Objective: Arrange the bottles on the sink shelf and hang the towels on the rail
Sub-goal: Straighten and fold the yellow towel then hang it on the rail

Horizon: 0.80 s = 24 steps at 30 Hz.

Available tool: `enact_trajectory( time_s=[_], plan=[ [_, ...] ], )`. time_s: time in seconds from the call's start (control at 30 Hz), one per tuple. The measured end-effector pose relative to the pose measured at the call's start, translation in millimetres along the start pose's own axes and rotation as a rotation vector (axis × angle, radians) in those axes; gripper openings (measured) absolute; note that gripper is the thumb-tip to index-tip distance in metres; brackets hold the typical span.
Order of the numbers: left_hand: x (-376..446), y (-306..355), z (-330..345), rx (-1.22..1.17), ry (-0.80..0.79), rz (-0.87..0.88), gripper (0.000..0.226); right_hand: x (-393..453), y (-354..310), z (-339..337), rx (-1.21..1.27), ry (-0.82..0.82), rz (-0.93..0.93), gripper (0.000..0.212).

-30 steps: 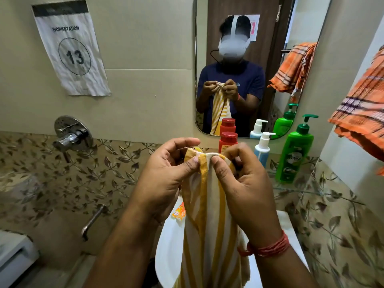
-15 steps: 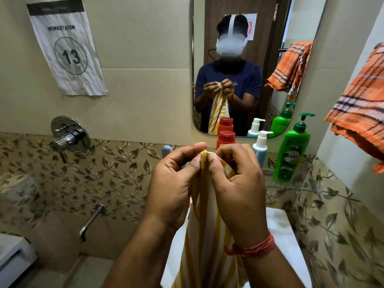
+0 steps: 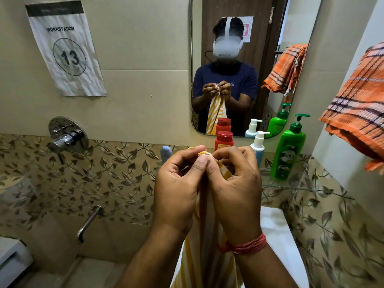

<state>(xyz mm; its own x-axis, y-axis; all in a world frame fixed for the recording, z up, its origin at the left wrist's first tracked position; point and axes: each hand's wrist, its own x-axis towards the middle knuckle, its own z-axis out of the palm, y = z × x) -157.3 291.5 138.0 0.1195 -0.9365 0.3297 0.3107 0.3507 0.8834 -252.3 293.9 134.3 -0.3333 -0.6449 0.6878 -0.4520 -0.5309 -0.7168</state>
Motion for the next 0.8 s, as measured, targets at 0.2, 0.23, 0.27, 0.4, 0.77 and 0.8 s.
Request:
enact_trajectory(
  time_s=[0.2, 0.23, 0.27, 0.4, 0.77, 0.8],
  plan=[
    [14.2, 13.3, -21.4, 0.079, 0.048, 0.076, 0.021, 3.0, 8.9, -18.3, 0.141, -0.496, 0.049, 0.005],
    [16.8, 15.5, -25.3, 0.065, 0.067, 0.081, 0.022, 4.0, 11.8, -22.2, 0.169, -0.582, 0.103, 0.007],
    [19.7, 16.8, -29.1, 0.056, 0.09, 0.089, 0.021, 4.4, 14.4, -24.9, 0.185, -0.642, 0.149, 0.009],
    [27.9, 21.2, -39.0, 0.062, 0.159, 0.128, 0.022, 3.3, 17.5, -27.0, 0.21, -0.793, 0.193, 0.022],
    [22.2, 59.4, -72.4, 0.172, 0.041, 0.251, 0.017, -7.6, 0.1, 2.5, -0.024, -0.898, -0.066, 0.025],
    [20.3, 64.3, -78.0, 0.177, 0.053, 0.275, 0.015, -9.5, -7.0, 8.3, -0.062, -0.956, -0.137, 0.026]
  ],
)
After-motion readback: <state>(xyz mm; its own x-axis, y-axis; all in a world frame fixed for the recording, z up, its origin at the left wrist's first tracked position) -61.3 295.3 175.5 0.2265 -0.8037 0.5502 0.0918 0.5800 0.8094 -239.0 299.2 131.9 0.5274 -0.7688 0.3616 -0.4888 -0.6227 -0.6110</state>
